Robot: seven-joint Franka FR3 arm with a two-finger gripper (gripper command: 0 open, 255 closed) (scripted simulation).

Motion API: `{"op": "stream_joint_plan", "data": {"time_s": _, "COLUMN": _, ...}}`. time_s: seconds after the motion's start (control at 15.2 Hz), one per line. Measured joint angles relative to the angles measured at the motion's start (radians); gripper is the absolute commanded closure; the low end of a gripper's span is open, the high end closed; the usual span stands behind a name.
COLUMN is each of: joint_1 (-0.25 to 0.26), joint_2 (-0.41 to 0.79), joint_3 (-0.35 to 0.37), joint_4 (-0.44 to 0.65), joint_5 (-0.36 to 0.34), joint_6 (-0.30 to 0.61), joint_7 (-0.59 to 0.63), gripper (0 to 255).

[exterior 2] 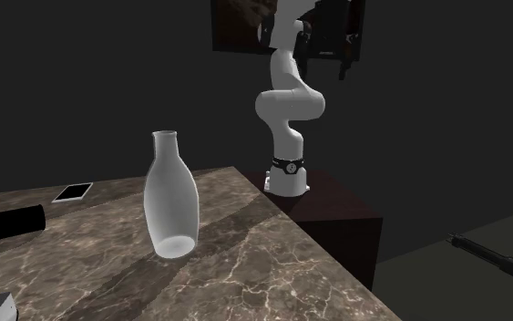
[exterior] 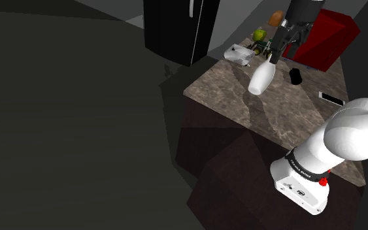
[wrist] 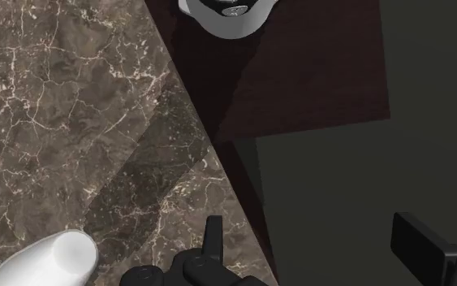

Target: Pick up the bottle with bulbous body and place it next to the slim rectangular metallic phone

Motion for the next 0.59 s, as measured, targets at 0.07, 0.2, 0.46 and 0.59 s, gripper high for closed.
{"op": "stream_joint_plan", "data": {"time_s": 0.07, "joint_1": 0.0, "joint_2": 0.0, "joint_3": 0.0, "joint_4": 0.0, "joint_5": 0.0, "joint_6": 0.0, "joint_7": 0.0, "gripper": 0}}
{"op": "stream_joint_plan", "data": {"time_s": 0.2, "joint_1": -0.011, "joint_2": 0.013, "joint_3": -0.026, "joint_4": -0.007, "joint_5": -0.021, "joint_6": 0.023, "joint_7": -0.028, "gripper": 0}}
{"op": "stream_joint_plan", "data": {"time_s": 0.46, "joint_1": -0.041, "joint_2": 0.059, "joint_3": -0.102, "joint_4": -0.005, "joint_5": -0.079, "joint_6": 0.079, "joint_7": -0.109, "gripper": 0}}
{"op": "stream_joint_plan", "data": {"time_s": 0.59, "joint_1": -0.058, "joint_2": 0.1, "joint_3": -0.146, "joint_4": 0.003, "joint_5": -0.109, "joint_6": 0.119, "joint_7": -0.155, "gripper": 0}}
